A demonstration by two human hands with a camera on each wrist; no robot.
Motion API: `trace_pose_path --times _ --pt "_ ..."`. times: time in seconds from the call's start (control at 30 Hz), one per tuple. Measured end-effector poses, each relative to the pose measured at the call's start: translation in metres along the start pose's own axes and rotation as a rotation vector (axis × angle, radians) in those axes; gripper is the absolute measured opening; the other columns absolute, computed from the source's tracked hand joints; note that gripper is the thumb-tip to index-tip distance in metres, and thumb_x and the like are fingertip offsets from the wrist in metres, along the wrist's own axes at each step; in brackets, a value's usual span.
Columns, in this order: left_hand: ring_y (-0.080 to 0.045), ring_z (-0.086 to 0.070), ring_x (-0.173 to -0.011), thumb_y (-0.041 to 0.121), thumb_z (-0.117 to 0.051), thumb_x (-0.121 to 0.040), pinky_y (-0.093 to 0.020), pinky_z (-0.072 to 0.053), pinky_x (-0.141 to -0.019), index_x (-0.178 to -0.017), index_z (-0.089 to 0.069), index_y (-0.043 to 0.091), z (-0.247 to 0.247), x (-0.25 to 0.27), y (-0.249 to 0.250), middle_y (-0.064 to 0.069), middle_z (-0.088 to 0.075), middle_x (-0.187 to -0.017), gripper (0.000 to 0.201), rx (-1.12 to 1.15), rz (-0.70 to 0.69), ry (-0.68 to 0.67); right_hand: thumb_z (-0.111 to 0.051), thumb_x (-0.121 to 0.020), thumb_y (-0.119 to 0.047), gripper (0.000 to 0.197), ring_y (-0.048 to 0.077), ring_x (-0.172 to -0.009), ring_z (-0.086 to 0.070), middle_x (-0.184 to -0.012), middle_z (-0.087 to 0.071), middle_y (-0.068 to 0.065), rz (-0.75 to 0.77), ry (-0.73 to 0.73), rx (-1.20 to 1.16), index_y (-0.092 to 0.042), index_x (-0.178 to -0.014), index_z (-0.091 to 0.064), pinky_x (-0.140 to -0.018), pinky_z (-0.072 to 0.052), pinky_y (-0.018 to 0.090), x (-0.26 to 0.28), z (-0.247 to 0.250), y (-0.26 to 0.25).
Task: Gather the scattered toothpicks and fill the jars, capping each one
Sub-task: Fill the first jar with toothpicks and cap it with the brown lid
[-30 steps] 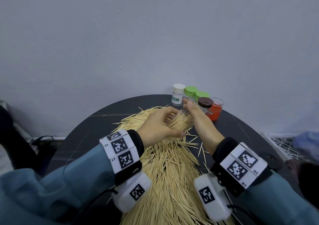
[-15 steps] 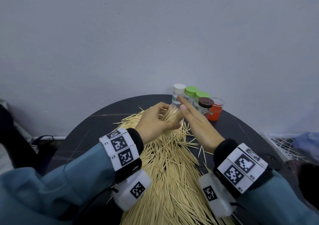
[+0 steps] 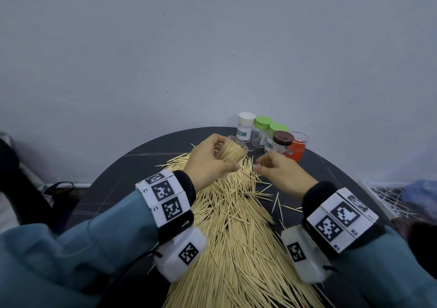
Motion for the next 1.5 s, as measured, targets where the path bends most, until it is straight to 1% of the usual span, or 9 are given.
trace_pose_path --times 0.13,0.2,0.33,0.5,0.97,1.13,1.27,1.4,1.5 --pt "-0.011 -0.054 -0.104 0.006 -0.08 -0.068 -0.013 -0.04 -0.072 -0.117 -0.052 0.016 -0.001 0.0 -0.001 0.002 -0.057 -0.116 0.057 -0.006 0.01 -0.016 -0.061 -0.085 -0.042 0.061 0.018 -0.118 -0.049 -0.132 -0.049 0.005 -0.079 -0.284 0.343 -0.01 -0.133 -0.042 -0.098 -0.041 0.029 0.003 -0.033 0.01" --pt "-0.013 -0.054 -0.106 0.002 -0.08 -0.067 -0.018 -0.041 -0.079 -0.117 -0.053 0.016 -0.002 0.0 -0.001 0.002 -0.058 -0.115 0.058 -0.002 0.008 -0.024 -0.06 -0.08 -0.055 0.071 0.018 -0.116 -0.049 -0.131 -0.048 0.005 -0.072 -0.312 0.422 -0.009 -0.132 -0.043 -0.099 -0.043 0.032 0.002 -0.042 0.008" --pt "-0.012 -0.055 -0.104 0.0 -0.08 -0.065 -0.009 -0.038 -0.07 -0.116 -0.054 0.016 -0.002 -0.001 0.0 0.002 -0.058 -0.114 0.059 0.01 -0.001 -0.028 -0.059 -0.071 -0.07 0.084 0.019 -0.114 -0.049 -0.127 -0.048 0.002 -0.073 -0.335 0.526 -0.01 -0.128 -0.046 -0.094 -0.044 0.033 0.003 -0.052 0.0" --pt "-0.012 -0.054 -0.102 0.001 -0.081 -0.064 -0.008 -0.038 -0.068 -0.115 -0.055 0.017 -0.003 -0.001 0.0 0.0 -0.059 -0.113 0.059 -0.011 -0.007 -0.039 -0.061 -0.078 -0.058 0.064 0.018 -0.096 -0.055 -0.107 -0.058 0.003 -0.084 -0.372 0.539 -0.008 -0.115 -0.053 -0.075 -0.043 0.027 0.006 -0.057 -0.005" --pt "-0.011 -0.052 -0.103 0.002 -0.08 -0.066 -0.006 -0.035 -0.067 -0.117 -0.055 0.017 -0.006 0.001 0.001 0.002 -0.056 -0.112 0.06 -0.025 -0.016 -0.064 -0.047 -0.095 -0.035 0.04 0.018 -0.094 -0.048 -0.113 -0.054 0.009 -0.086 -0.401 0.485 -0.004 -0.12 -0.051 -0.076 -0.038 0.026 0.005 -0.058 -0.004" --pt "-0.012 -0.053 -0.105 0.001 -0.08 -0.065 -0.015 -0.039 -0.074 -0.118 -0.054 0.017 -0.007 0.003 0.001 0.002 -0.057 -0.114 0.061 -0.013 -0.009 -0.072 -0.03 -0.101 -0.03 0.036 0.02 -0.103 -0.05 -0.118 -0.053 0.01 -0.127 -0.411 0.341 -0.005 -0.108 -0.055 -0.084 -0.037 0.026 0.006 -0.056 0.001" --pt "-0.01 -0.052 -0.101 -0.002 -0.079 -0.066 -0.01 -0.039 -0.069 -0.114 -0.052 0.018 -0.008 0.003 0.002 0.003 -0.056 -0.111 0.059 0.019 0.002 -0.08 -0.03 -0.101 -0.023 0.037 0.02 -0.112 -0.051 -0.128 -0.052 0.011 -0.192 -0.394 0.198 -0.002 -0.126 -0.047 -0.094 -0.038 0.028 0.006 -0.049 0.004" --pt "-0.021 -0.059 -0.101 -0.011 -0.074 -0.067 -0.026 -0.052 -0.078 -0.106 -0.047 0.02 -0.011 0.006 0.005 0.0 -0.054 -0.119 0.056 0.057 0.009 -0.114 -0.034 -0.097 -0.003 0.02 0.011 -0.063 -0.052 -0.078 -0.052 0.004 -0.286 -0.385 -0.129 -0.009 -0.081 -0.045 -0.06 -0.046 0.019 0.003 -0.054 0.012" --pt "-0.03 -0.063 -0.098 -0.017 -0.069 -0.068 -0.039 -0.055 -0.079 -0.1 -0.045 0.02 -0.013 0.009 0.008 -0.001 -0.055 -0.122 0.054 0.089 -0.008 -0.142 -0.032 -0.093 0.011 0.023 0.017 -0.058 -0.049 -0.075 -0.045 0.012 -0.348 -0.384 -0.364 -0.007 -0.08 -0.037 -0.05 -0.047 0.024 0.006 -0.055 0.014"
Point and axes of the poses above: each hand's wrist, its own x-axis away from the middle knuckle, its own z-axis out of the back of the hand, y = z × x, the point moved 8 cm from there along -x, towards the middle knuckle
